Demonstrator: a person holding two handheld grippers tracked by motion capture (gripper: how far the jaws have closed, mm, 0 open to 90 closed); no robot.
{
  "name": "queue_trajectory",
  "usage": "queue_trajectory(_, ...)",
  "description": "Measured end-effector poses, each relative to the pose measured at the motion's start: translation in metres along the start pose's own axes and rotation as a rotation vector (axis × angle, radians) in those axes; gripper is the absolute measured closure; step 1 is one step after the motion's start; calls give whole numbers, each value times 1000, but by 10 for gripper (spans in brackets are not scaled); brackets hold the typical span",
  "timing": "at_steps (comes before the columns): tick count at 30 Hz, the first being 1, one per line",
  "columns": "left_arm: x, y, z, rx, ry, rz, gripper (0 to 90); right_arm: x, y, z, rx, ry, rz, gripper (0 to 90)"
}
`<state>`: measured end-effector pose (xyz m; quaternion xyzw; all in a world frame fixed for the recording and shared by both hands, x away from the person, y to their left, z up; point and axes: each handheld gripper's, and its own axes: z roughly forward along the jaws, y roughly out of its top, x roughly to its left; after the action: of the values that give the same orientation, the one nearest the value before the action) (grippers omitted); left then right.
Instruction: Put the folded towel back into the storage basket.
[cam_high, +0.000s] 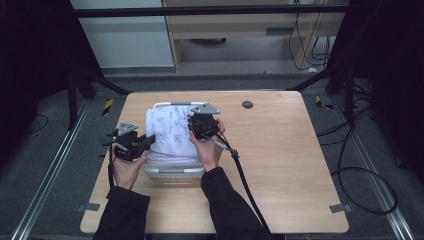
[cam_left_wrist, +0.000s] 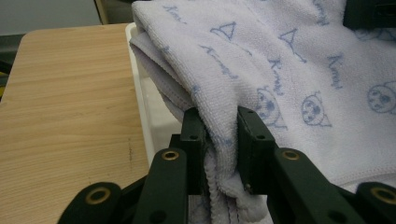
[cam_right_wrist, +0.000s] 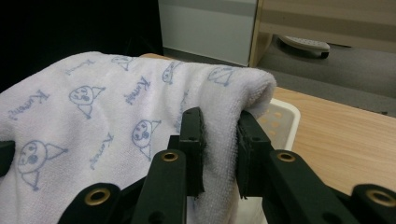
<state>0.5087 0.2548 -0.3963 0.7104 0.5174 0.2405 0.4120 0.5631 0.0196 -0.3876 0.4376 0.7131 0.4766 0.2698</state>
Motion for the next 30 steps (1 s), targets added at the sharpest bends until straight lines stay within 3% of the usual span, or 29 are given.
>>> queue_trajectory(16, -2, -8, 16, 55, 11, 17, 733, -5, -16, 13, 55, -13, 5, 747)
queue_trajectory(30, -2, -14, 26, 106, 34, 31, 729, -8, -27, 27, 140, -12, -7, 725)
